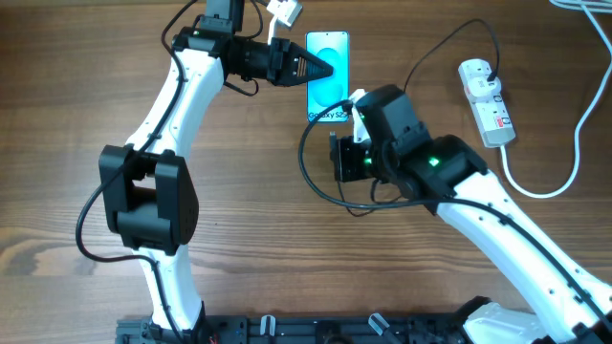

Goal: Plug charger to phone and switch on socket
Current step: 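Move the held cable plug up to the phone's bottom port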

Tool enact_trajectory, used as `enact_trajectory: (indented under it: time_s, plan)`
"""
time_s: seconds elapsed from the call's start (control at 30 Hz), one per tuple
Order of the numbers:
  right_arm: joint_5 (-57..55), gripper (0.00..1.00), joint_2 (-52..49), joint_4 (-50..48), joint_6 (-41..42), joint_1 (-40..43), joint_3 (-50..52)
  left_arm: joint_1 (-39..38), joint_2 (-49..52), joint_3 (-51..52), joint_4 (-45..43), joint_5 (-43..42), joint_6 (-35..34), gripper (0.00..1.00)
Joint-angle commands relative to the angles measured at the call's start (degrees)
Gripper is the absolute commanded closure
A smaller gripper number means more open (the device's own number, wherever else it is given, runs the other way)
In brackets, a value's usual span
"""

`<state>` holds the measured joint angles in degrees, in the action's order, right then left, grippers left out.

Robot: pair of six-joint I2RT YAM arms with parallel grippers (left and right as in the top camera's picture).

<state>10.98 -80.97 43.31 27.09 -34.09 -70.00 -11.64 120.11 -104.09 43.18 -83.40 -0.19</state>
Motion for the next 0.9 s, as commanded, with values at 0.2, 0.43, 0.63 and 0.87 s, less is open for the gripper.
enact_trajectory:
  time_s: [0.2,0.43,0.63,0.87]
  plan:
    - [-1.07,0.96,-0.13,-2.16,1.57,-0.57,-0.50,0.17,-2.03,0.00,-0.35,2.82,-0.72,0.96]
    - [-1.11,0.96,-0.15,-2.38,1.42,-0.57,-0.50,0.11,-2.03,0.00,-0.33,4.85,-0.72,0.96]
    - [-1.88,0.96,-0.20,-3.19,1.42,-0.57,-0.50,-0.15,-2.03,0.00,-0.11,2.93,-0.74,0.96]
    - [-2.45,0.96,-0.20,-3.04,1.40,-0.59,-0.50,-0.59,-2.03,0.00,-0.11,2.67,-0.76,0.96]
